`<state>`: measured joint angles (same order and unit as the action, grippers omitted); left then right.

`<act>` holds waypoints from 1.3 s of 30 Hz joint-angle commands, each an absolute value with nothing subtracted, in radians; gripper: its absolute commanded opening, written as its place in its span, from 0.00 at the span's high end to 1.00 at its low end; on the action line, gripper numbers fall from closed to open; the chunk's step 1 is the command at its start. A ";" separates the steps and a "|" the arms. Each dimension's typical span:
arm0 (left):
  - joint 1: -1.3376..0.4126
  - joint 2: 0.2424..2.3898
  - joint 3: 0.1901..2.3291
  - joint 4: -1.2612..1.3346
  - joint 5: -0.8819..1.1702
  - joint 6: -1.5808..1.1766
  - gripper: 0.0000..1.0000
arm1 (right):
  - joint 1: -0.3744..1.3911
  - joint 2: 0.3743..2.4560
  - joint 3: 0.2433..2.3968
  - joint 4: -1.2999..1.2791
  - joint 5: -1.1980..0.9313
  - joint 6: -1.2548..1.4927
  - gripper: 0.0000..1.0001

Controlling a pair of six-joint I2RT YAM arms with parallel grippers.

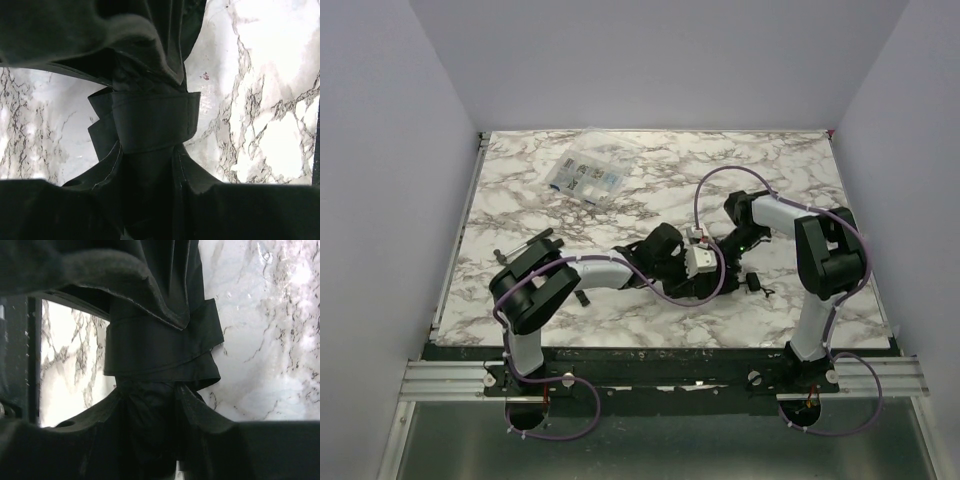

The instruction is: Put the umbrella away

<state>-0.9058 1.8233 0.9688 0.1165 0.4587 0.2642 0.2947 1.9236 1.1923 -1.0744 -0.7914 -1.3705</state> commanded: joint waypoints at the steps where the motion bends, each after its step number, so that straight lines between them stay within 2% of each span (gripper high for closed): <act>1: -0.861 1.921 0.914 0.002 0.513 0.191 0.95 | 0.272 1.962 1.198 -1.015 -0.682 -1.279 0.53; 2: -0.851 1.933 0.909 -0.014 0.525 0.175 0.95 | 0.256 1.946 1.220 -1.020 -0.711 -1.278 0.49; 3: -0.838 1.948 0.906 -0.025 0.544 0.156 0.95 | 0.246 1.931 1.238 -1.025 -0.735 -1.280 0.39; 6: -0.796 1.999 0.906 -0.034 0.597 0.098 0.96 | 0.212 1.857 1.271 -1.035 -0.805 -1.313 0.25; 13: -0.731 2.120 0.983 -0.127 0.705 0.027 0.96 | 0.176 1.620 1.174 -0.999 -0.906 -1.555 0.13; 17: -0.694 2.177 1.023 -0.166 0.780 -0.028 0.96 | 0.176 1.468 1.008 -0.910 -0.940 -1.749 0.01; 21: -0.668 2.208 1.040 -0.175 0.823 -0.062 0.96 | 0.177 1.373 0.835 -0.747 -0.943 -1.820 0.01; 28: -0.658 2.231 1.064 -0.180 0.856 -0.098 0.96 | 0.202 1.301 0.626 -0.350 -0.879 -1.677 0.00; 39: -0.658 2.249 1.089 -0.183 0.874 -0.116 0.96 | 0.278 1.329 0.534 -0.216 -0.797 -1.655 0.01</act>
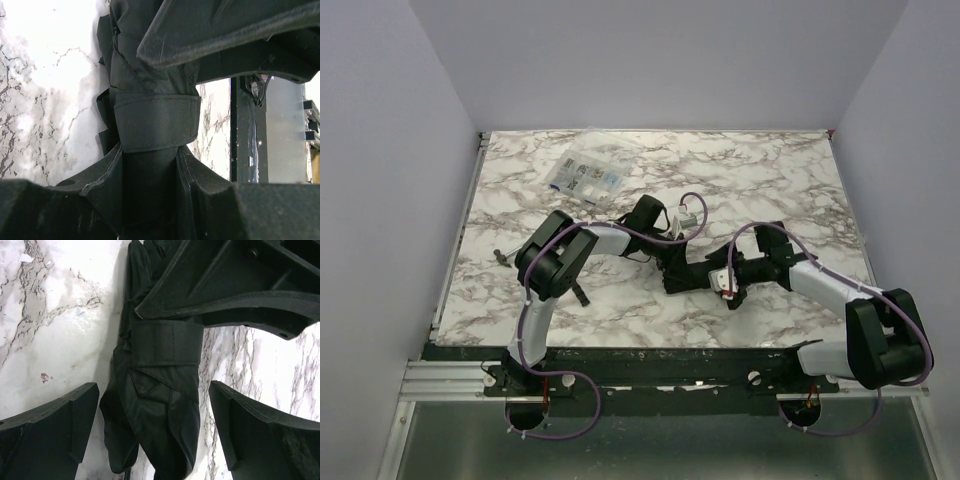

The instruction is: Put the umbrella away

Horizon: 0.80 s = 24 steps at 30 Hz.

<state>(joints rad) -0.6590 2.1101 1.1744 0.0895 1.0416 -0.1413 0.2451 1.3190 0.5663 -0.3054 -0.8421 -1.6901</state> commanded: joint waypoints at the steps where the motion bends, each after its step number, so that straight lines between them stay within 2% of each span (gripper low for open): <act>1: -0.659 2.249 1.088 -0.179 0.876 -0.120 0.96 | 0.285 1.336 0.525 -0.203 -0.782 -1.644 0.02; 3: -0.658 2.249 1.087 -0.172 0.878 -0.127 0.95 | 0.301 1.353 0.517 -0.174 -0.759 -1.617 0.06; 10: -0.658 2.247 1.094 -0.145 0.894 -0.156 0.95 | 0.322 1.431 0.528 -0.149 -0.663 -1.551 0.31; 12: -0.658 2.247 1.099 -0.142 0.900 -0.163 0.95 | 0.322 1.446 0.532 -0.156 -0.654 -1.549 0.43; 15: -0.658 2.243 1.104 -0.135 0.902 -0.175 0.95 | 0.331 1.461 0.532 -0.172 -0.642 -1.558 0.68; 17: -0.658 2.233 1.104 -0.123 0.901 -0.189 0.93 | 0.337 1.463 0.524 -0.177 -0.635 -1.573 0.79; 22: -0.654 2.172 1.090 -0.062 0.868 -0.247 0.81 | 0.340 1.461 0.505 -0.188 -0.623 -1.600 0.86; 24: -0.653 2.133 1.086 -0.028 0.850 -0.279 0.70 | 0.340 1.459 0.492 -0.184 -0.617 -1.610 0.86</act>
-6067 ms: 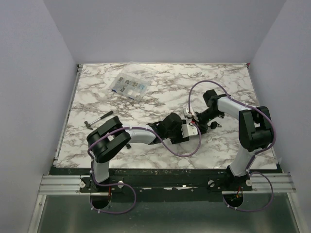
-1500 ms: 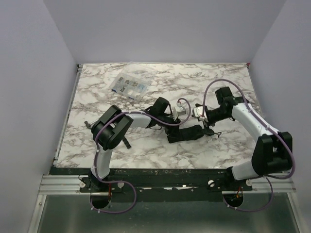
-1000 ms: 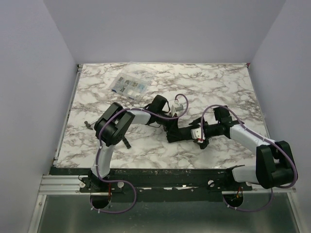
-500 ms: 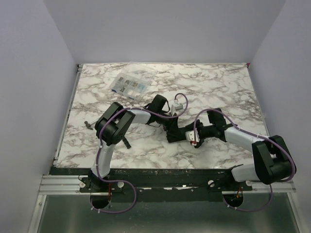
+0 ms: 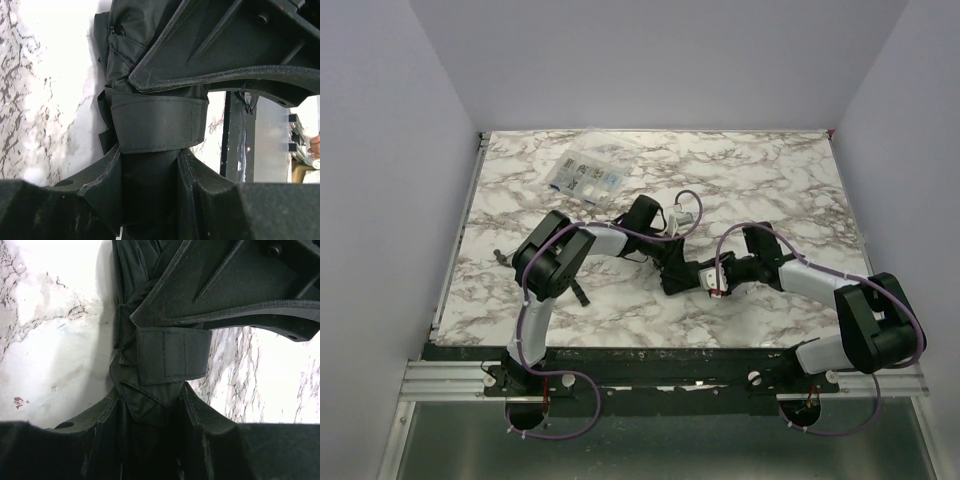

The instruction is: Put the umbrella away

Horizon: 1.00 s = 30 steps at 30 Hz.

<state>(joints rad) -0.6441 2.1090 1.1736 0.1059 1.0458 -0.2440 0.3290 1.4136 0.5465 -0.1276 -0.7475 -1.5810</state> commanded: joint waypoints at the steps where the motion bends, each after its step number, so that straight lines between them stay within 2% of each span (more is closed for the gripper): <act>1: -0.652 2.110 1.087 -0.008 0.843 -0.290 0.65 | 0.340 1.456 0.486 -0.182 -0.614 -1.615 0.87; 4: -0.648 2.047 1.097 0.034 0.829 -0.313 0.52 | 0.341 1.450 0.473 -0.179 -0.614 -1.616 0.87; 8: -0.645 1.968 1.111 0.054 0.799 -0.313 0.42 | 0.343 1.443 0.468 -0.176 -0.612 -1.617 0.87; 13: -0.640 1.862 1.077 0.059 0.751 -0.282 0.39 | 0.344 1.440 0.466 -0.176 -0.612 -1.615 0.87; 18: -0.619 1.717 0.957 0.143 0.652 -0.350 0.37 | 0.346 1.433 0.468 -0.186 -0.609 -1.608 0.87; 25: -0.587 1.521 0.785 0.373 0.608 -0.816 0.37 | 0.351 1.425 0.463 -0.202 -0.591 -1.603 0.88; 30: -0.637 1.517 0.669 0.579 0.597 -1.058 0.37 | 0.354 1.430 0.472 -0.207 -0.589 -1.597 0.88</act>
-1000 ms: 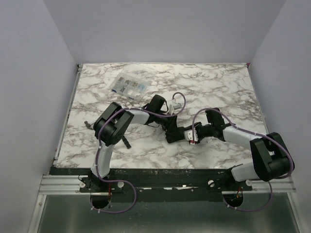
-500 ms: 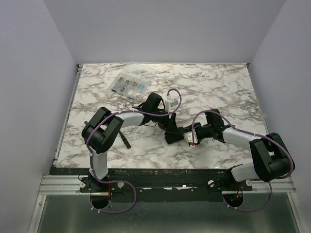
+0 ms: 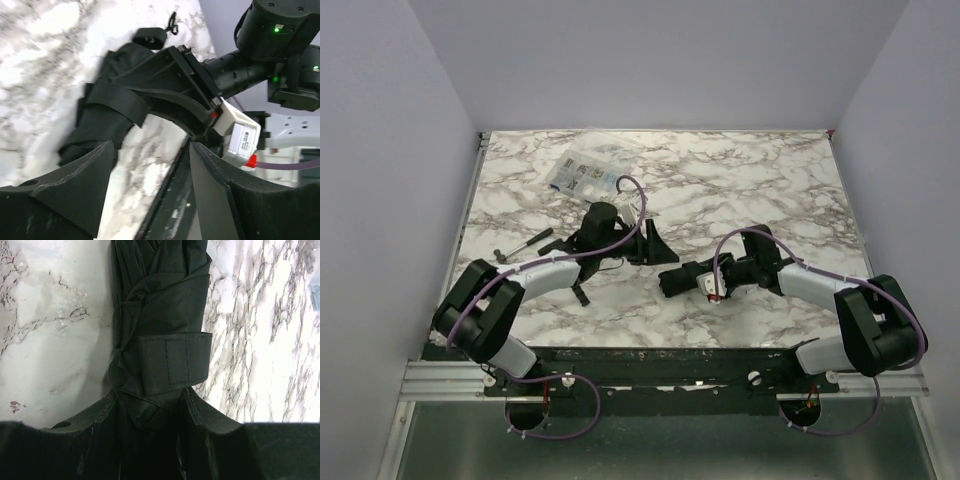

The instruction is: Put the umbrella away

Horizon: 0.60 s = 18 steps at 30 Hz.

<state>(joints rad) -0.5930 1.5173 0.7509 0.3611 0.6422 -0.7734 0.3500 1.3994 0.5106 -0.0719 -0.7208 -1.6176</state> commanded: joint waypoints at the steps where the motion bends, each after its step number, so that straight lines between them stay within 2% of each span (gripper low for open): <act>1: -0.652 1.524 0.643 0.640 0.582 -1.106 0.37 | 0.354 1.431 0.475 -0.207 -0.589 -1.593 0.88; 9: -0.768 1.638 0.600 0.894 0.441 -1.362 0.38 | 0.363 1.428 0.470 -0.209 -0.583 -1.591 0.88; 18: -0.857 1.628 0.620 0.635 0.194 -1.427 0.40 | 0.370 1.413 0.453 -0.193 -0.584 -1.573 0.88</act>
<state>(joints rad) -0.8352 1.6379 0.6098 0.7433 0.3683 -1.3521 0.3611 1.3922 0.5083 -0.0711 -0.7021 -1.6115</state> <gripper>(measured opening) 0.612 0.426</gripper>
